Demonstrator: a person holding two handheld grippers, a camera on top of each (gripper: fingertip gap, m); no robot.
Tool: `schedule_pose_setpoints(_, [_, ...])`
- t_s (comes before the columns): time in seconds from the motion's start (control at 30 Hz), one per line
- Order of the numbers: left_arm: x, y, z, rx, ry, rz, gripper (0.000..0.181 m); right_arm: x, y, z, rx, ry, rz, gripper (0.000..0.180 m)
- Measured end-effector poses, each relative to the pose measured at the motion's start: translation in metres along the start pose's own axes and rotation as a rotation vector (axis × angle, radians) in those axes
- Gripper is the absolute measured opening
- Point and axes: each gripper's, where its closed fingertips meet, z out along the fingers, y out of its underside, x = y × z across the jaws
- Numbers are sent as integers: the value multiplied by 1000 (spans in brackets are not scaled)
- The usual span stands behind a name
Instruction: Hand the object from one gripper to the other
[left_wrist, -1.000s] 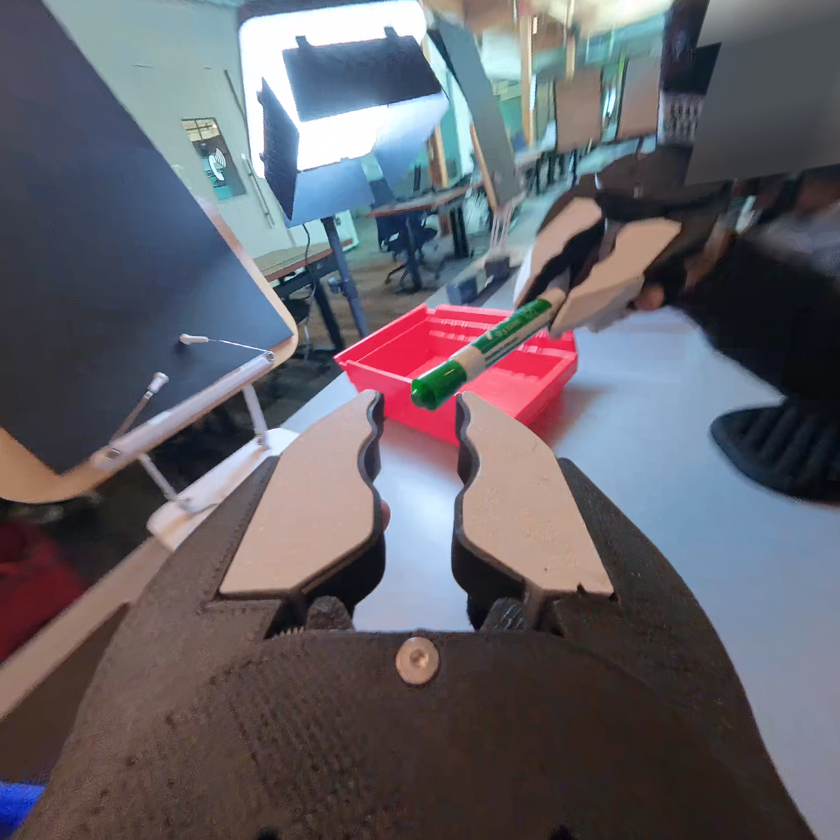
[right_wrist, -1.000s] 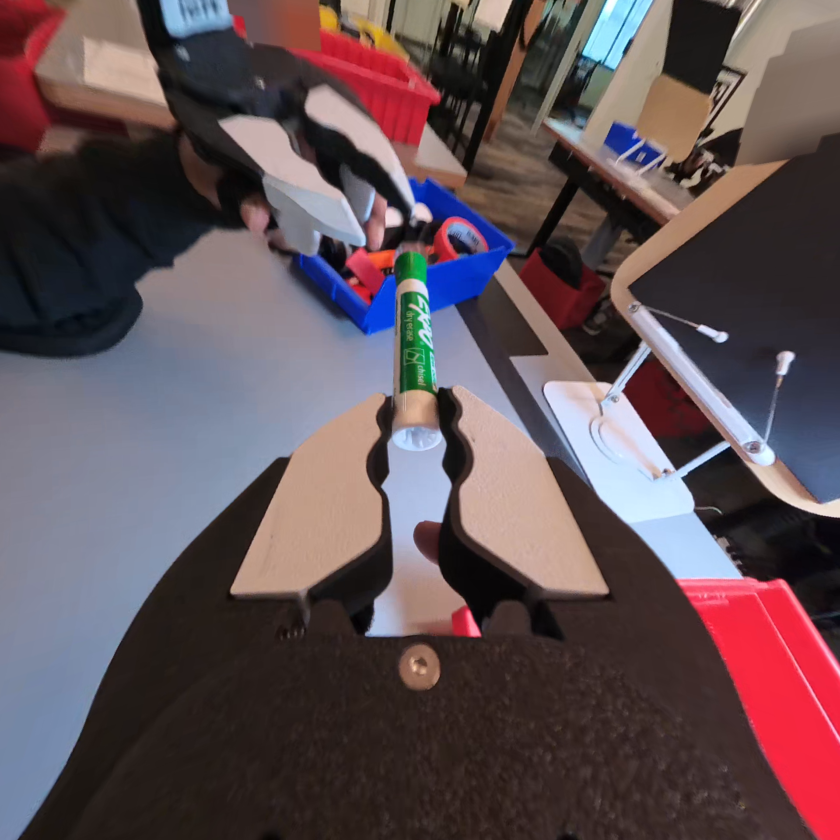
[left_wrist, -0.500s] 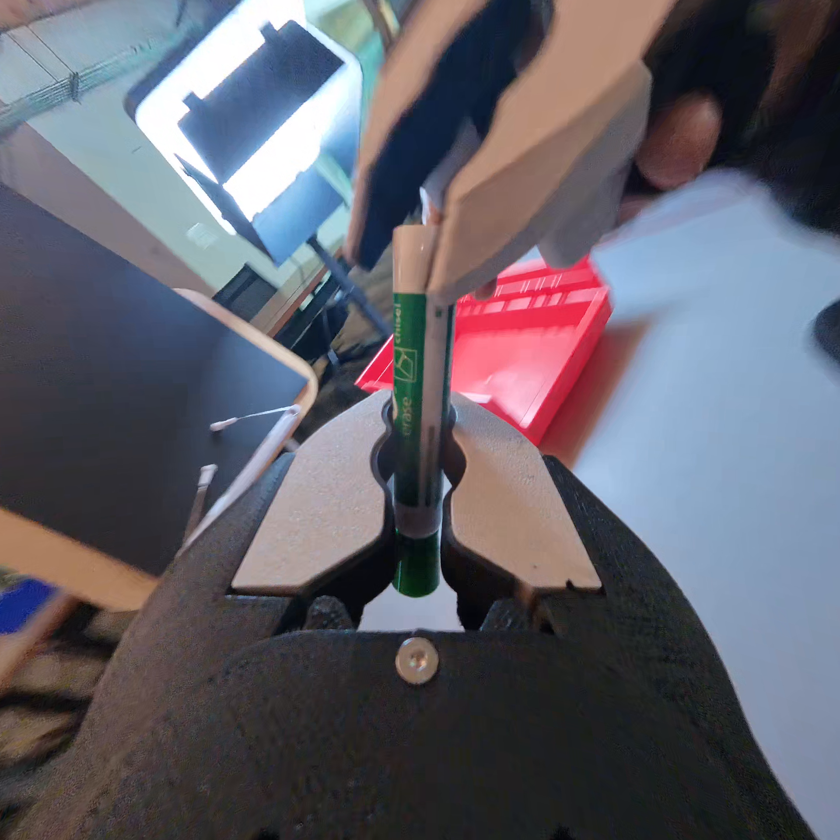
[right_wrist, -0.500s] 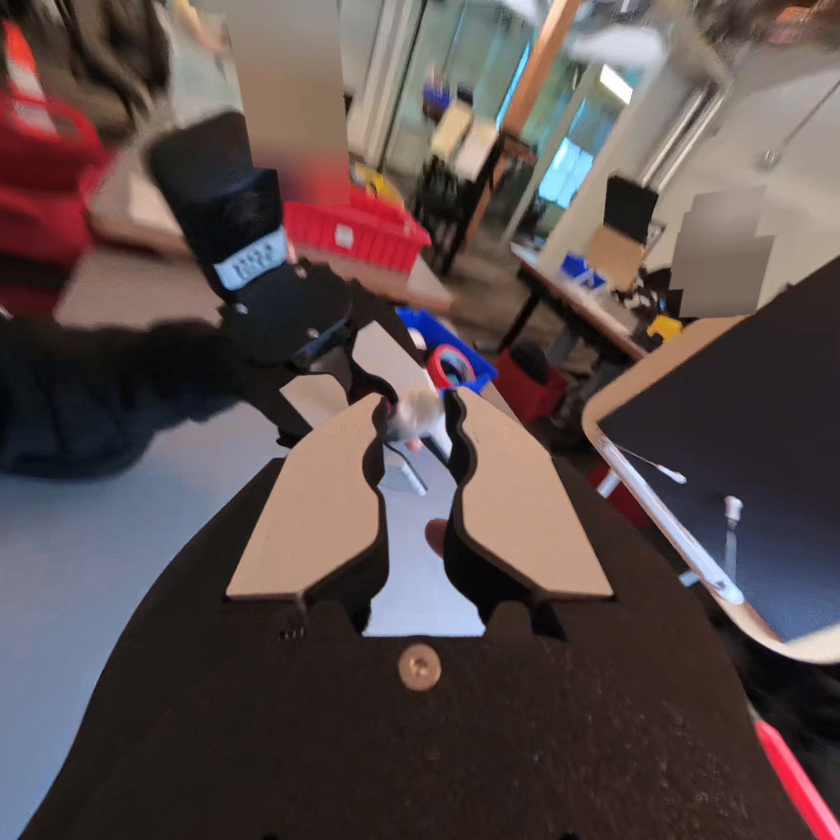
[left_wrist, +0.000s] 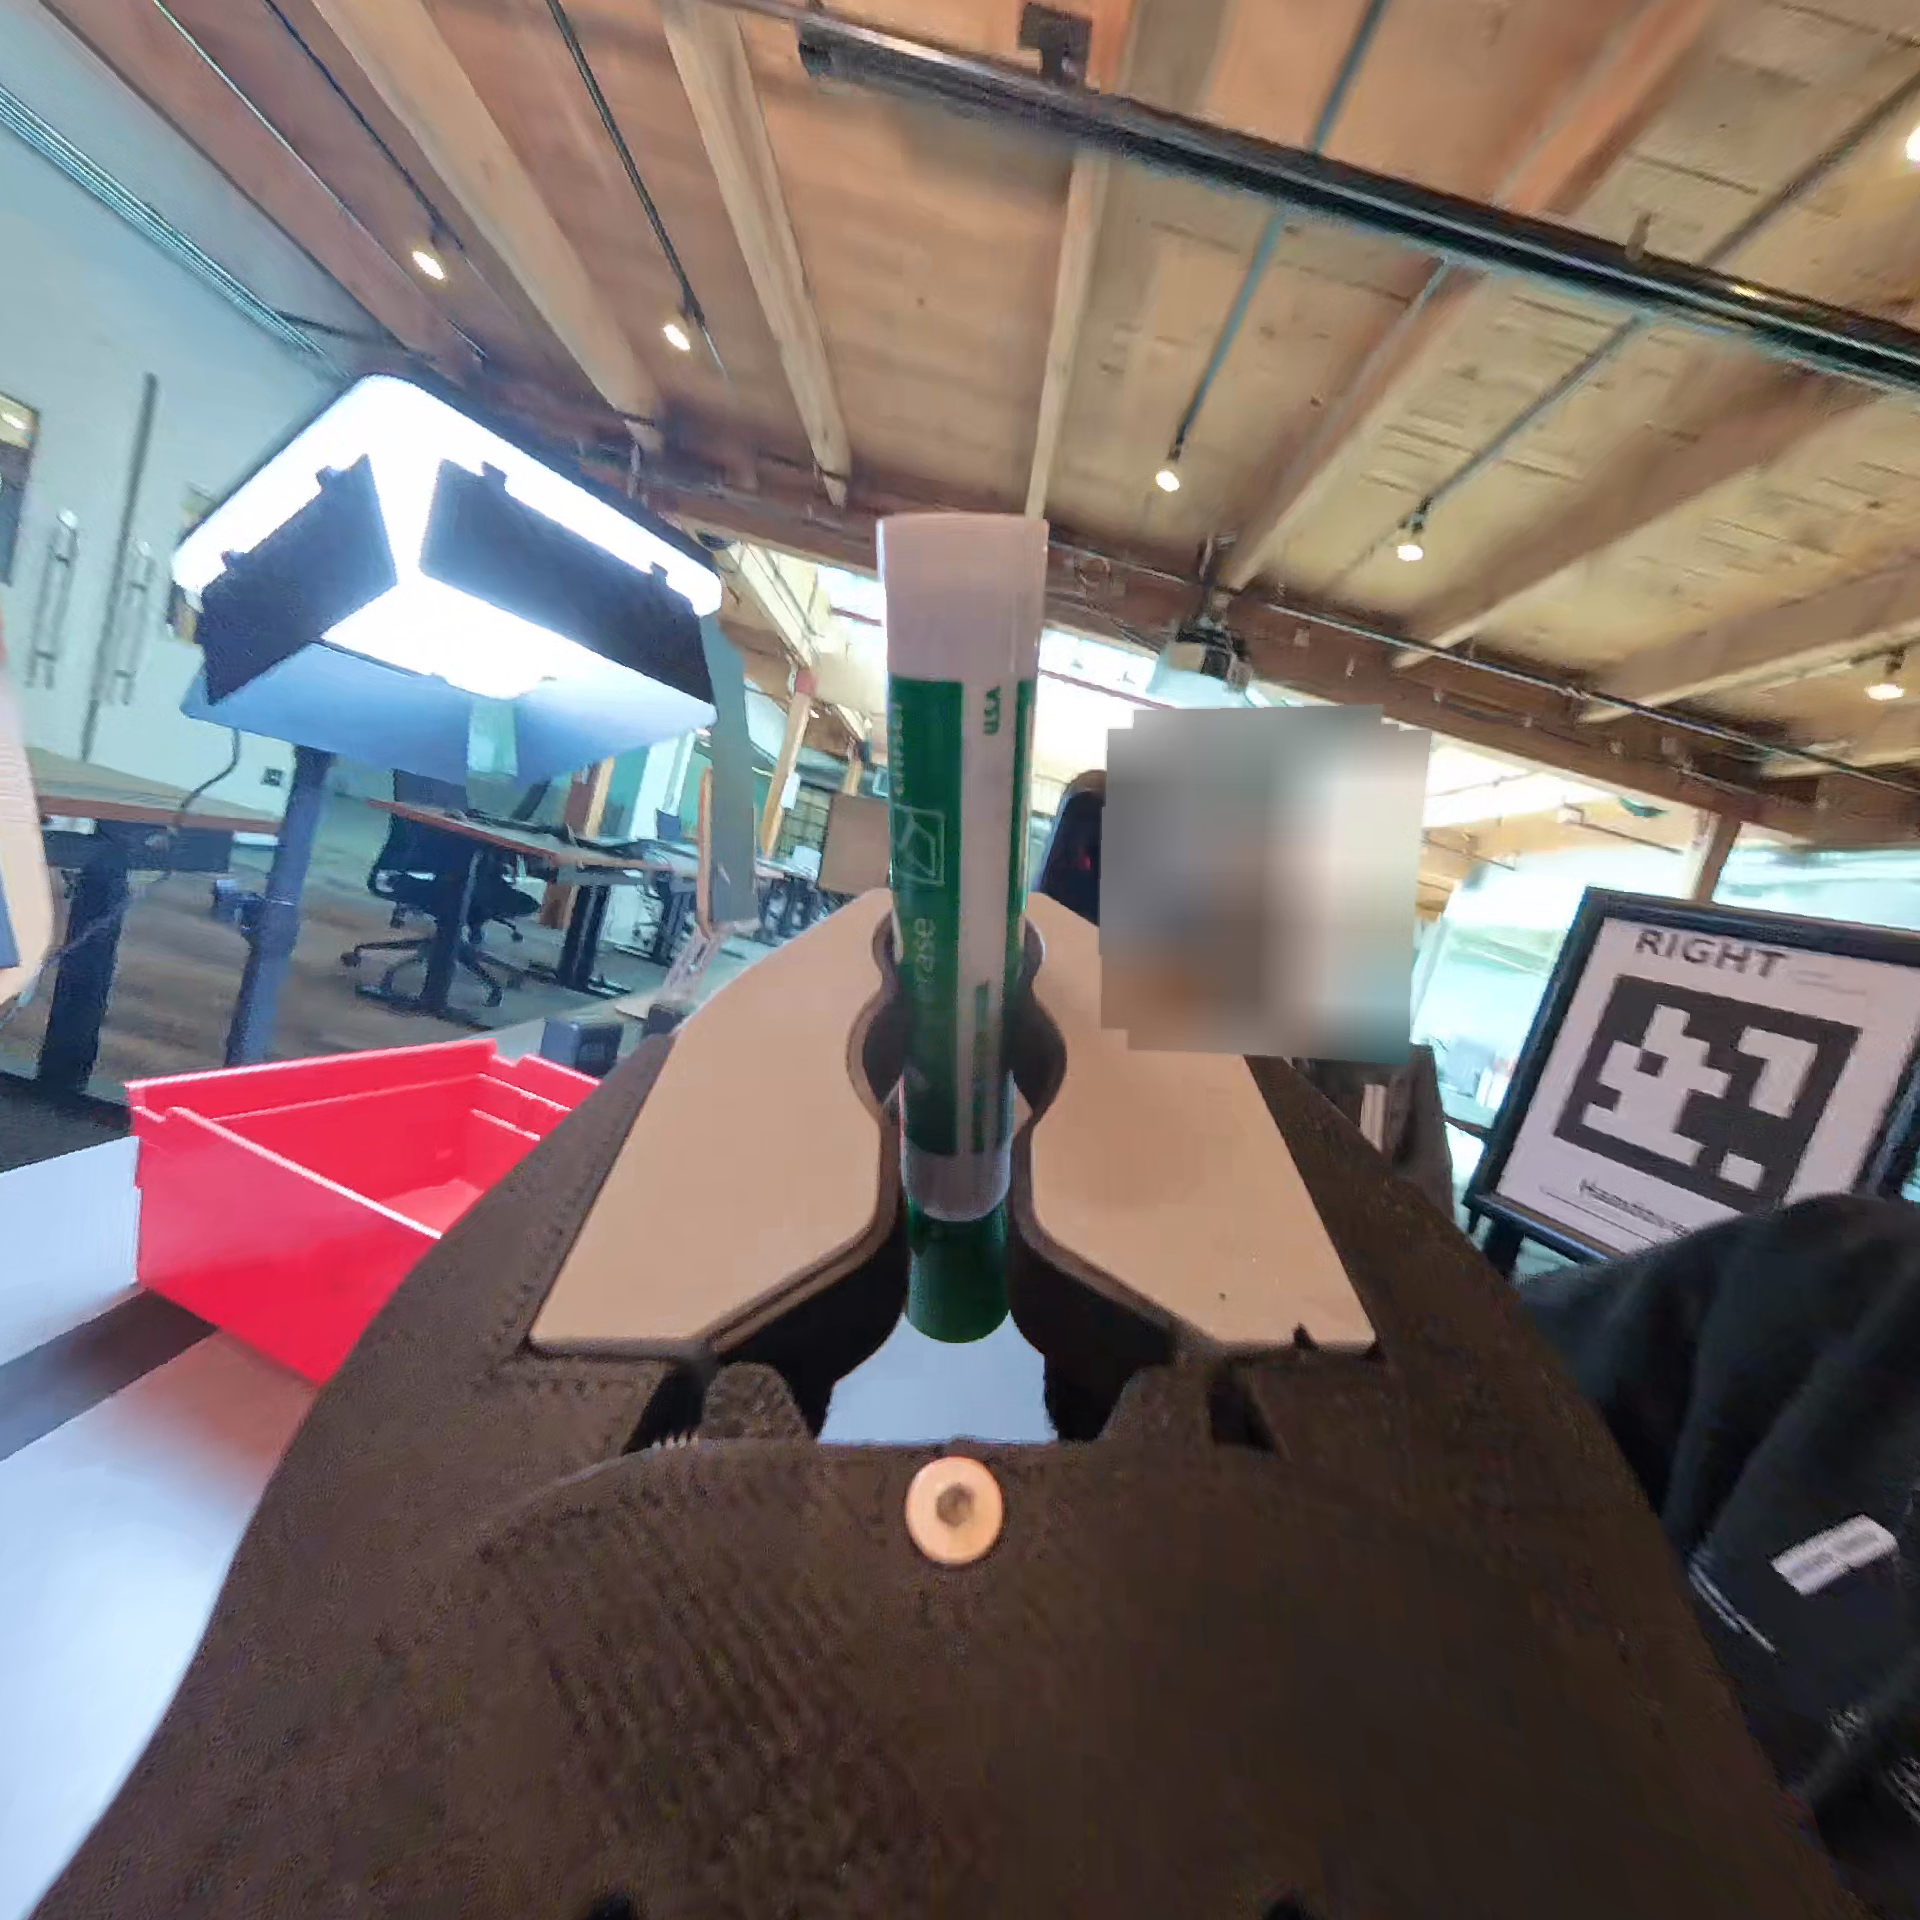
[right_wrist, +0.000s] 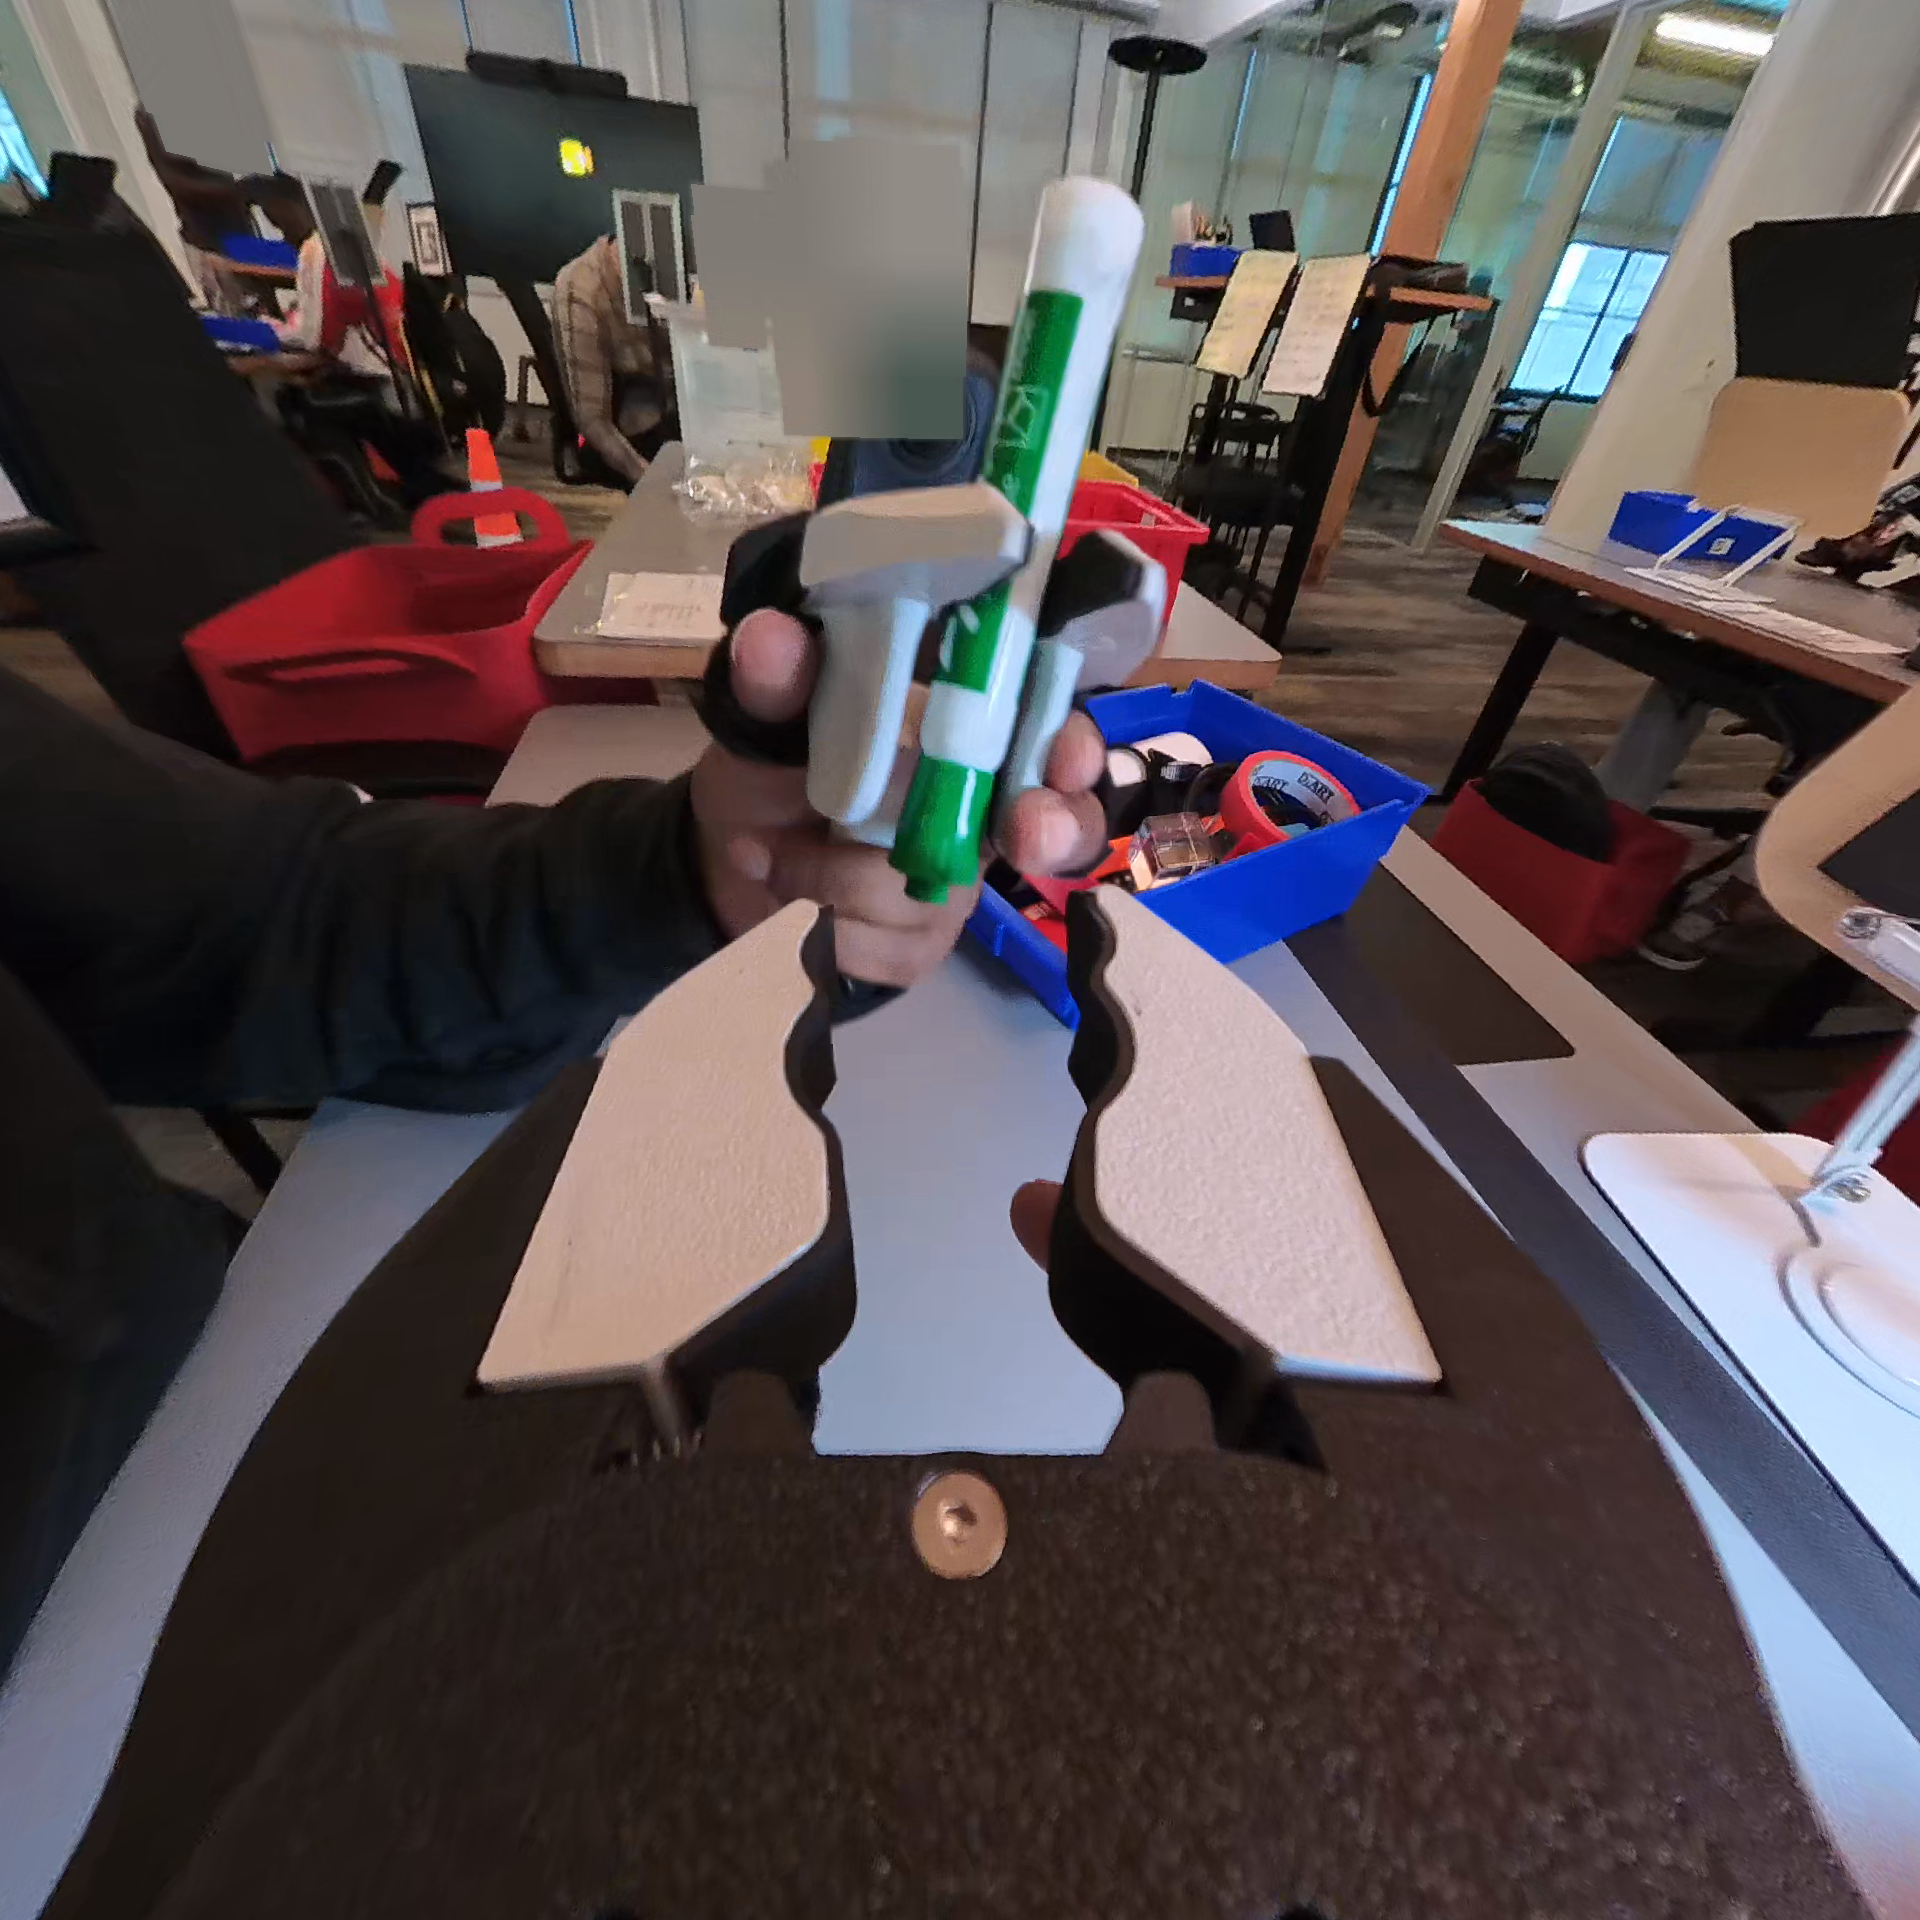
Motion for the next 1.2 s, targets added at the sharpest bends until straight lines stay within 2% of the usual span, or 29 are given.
schedule_pose_setpoints(0.1, [-8, 4, 1, 27, -52, 41, 17, 4, 1, 15, 21, 66, -6, 39])
schedule_pose_setpoints(0.27, [-8, -3, 0, 67, -117, 135, 17, 11, -1, 18, 45, 149, 17, 33])
schedule_pose_setpoints(0.43, [-8, -3, 1, 68, -124, 125, 17, 9, 7, 23, -17, 214, -183, 33])
schedule_pose_setpoints(0.53, [-11, 1, 1, 39, -147, 159, 16, 11, 0, 22, 29, 259, -238, 23])
schedule_pose_setpoints(0.7, [-17, 3, -1, 38, -128, 98, 16, 17, 0, 15, -20, 318, -313, 19])
schedule_pose_setpoints(0.83, [-17, 9, -1, -34, -102, 86, 17, 22, -9, -2, -44, 322, -353, 17])
schedule_pose_setpoints(0.93, [-10, 13, 2, -70, -73, 108, 18, 18, -11, -8, -64, 312, -411, 17])
schedule_pose_setpoints(1.07, [-2, 5, 4, -16, -36, 43, 17, 12, -22, -8, 41, 289, -391, 18])
schedule_pose_setpoints(1.13, [-2, 3, 3, 6, -24, 4, 17, 14, -24, -7, 71, 306, -393, 32])
schedule_pose_setpoints(1.2, [-1, 2, 3, 29, 0, -57, 17, 13, -19, -3, 47, 304, -403, 32])
